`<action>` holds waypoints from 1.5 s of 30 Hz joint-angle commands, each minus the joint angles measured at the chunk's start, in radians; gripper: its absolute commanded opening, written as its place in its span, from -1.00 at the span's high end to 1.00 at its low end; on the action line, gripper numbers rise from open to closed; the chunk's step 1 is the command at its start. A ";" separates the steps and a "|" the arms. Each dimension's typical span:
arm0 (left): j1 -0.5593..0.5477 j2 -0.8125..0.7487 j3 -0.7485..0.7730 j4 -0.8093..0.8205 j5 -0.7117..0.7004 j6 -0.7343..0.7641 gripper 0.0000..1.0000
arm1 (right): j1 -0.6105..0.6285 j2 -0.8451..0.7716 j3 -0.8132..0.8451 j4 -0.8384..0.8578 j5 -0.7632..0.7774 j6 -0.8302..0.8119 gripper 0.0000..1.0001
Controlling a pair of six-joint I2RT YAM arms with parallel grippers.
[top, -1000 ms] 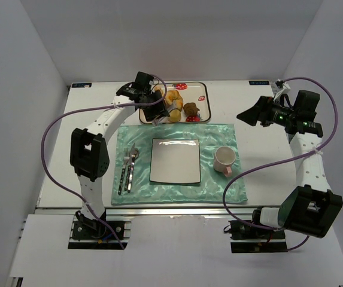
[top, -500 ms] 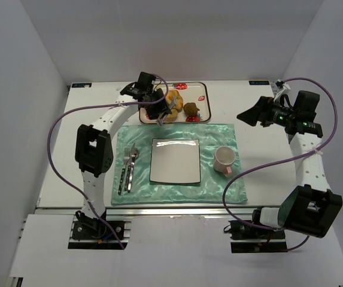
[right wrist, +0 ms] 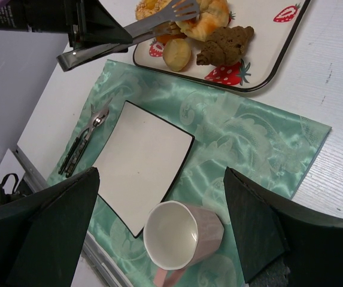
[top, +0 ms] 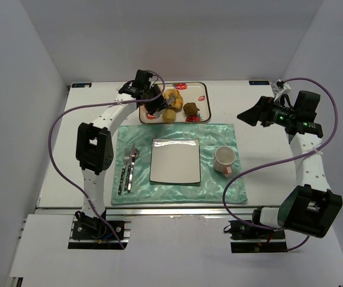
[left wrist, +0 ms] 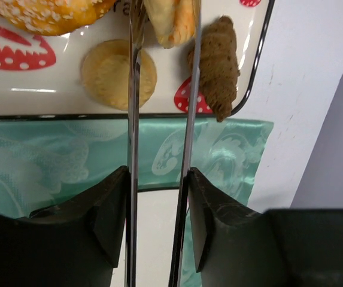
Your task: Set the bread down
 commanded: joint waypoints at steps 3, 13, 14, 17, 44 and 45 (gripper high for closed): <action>0.014 0.010 0.065 0.066 0.029 -0.025 0.12 | -0.005 -0.022 -0.015 0.029 -0.027 0.012 -0.78; 0.014 -0.109 -0.021 0.182 0.082 -0.019 0.44 | -0.007 -0.025 -0.018 0.024 -0.039 0.013 -0.78; 0.014 -0.123 -0.019 0.187 0.090 -0.014 0.44 | -0.005 -0.025 -0.018 0.024 -0.040 0.013 -0.78; 0.014 -0.171 -0.010 0.159 0.092 0.006 0.44 | -0.005 -0.025 -0.013 0.026 -0.042 0.013 -0.78; 0.012 -1.088 -1.140 0.147 0.506 0.171 0.36 | -0.007 0.027 0.034 -0.017 -0.048 -0.028 -0.79; 0.012 -1.071 -1.153 0.161 0.515 0.170 0.35 | -0.005 0.024 0.034 -0.019 -0.047 -0.030 -0.79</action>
